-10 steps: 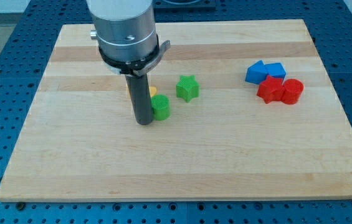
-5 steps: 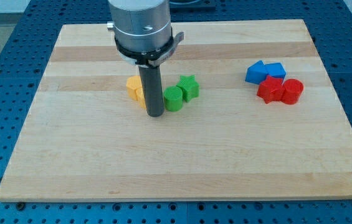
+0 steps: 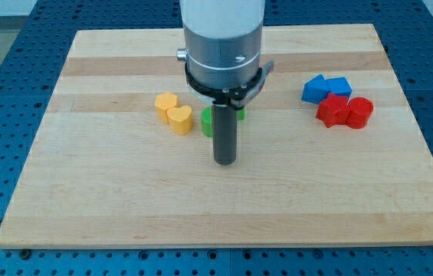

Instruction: Place the green circle left to the green star

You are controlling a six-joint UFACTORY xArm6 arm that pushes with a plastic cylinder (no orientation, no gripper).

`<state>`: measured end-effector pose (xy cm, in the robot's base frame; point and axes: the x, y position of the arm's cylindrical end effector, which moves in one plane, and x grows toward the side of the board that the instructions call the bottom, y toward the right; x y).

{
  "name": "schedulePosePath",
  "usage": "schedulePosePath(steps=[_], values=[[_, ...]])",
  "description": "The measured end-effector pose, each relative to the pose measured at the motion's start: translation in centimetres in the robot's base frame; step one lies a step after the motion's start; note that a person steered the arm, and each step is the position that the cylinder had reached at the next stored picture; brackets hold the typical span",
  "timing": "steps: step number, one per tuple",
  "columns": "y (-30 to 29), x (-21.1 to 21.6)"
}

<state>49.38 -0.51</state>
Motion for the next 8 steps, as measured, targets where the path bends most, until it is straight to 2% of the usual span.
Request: schedulePosePath(steps=[1, 3, 8], values=[[-0.6, -2.5], [-0.7, -4.0], [-0.7, -5.0]])
